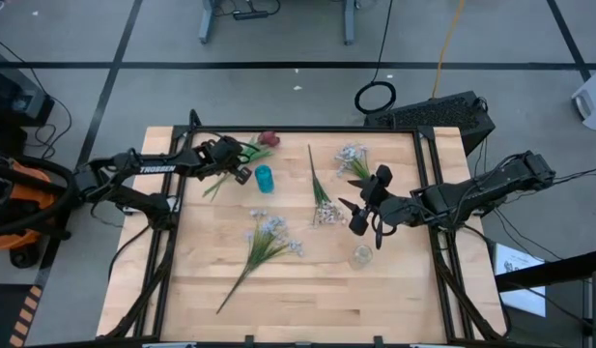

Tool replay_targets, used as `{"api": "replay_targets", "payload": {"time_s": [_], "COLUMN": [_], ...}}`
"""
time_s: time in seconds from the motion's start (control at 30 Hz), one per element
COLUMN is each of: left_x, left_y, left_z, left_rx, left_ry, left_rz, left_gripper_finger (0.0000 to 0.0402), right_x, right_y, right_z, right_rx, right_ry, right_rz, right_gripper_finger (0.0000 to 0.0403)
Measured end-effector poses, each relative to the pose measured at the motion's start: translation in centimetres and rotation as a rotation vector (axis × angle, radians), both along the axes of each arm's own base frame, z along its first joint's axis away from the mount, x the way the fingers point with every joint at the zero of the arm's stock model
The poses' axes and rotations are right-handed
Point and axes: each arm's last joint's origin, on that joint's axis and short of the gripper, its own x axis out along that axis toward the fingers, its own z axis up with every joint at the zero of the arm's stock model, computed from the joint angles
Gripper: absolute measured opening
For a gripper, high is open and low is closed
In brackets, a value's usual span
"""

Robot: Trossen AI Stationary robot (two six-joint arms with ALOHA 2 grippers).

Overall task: Sort flowers into vase by color
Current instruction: Move the bottom red tulip to the top right of the table

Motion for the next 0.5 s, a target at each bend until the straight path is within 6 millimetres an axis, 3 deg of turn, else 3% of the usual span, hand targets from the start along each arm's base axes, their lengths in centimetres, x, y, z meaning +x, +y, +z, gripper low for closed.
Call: {"api": "replay_targets", "payload": {"time_s": [0.5], "left_x": [0.14], "left_y": [0.11], "left_z": [-0.41], "left_rx": [0.017], "left_ry": [-0.013], "left_rz": [-0.005], "left_gripper_finger": [0.0016], "right_x": [-0.02], "right_y": [0.04], "right_z": [-0.02], "right_rx": [0.01], "right_ry": [-0.002], "right_rz": [0.001], "right_gripper_finger": [0.0251]}}
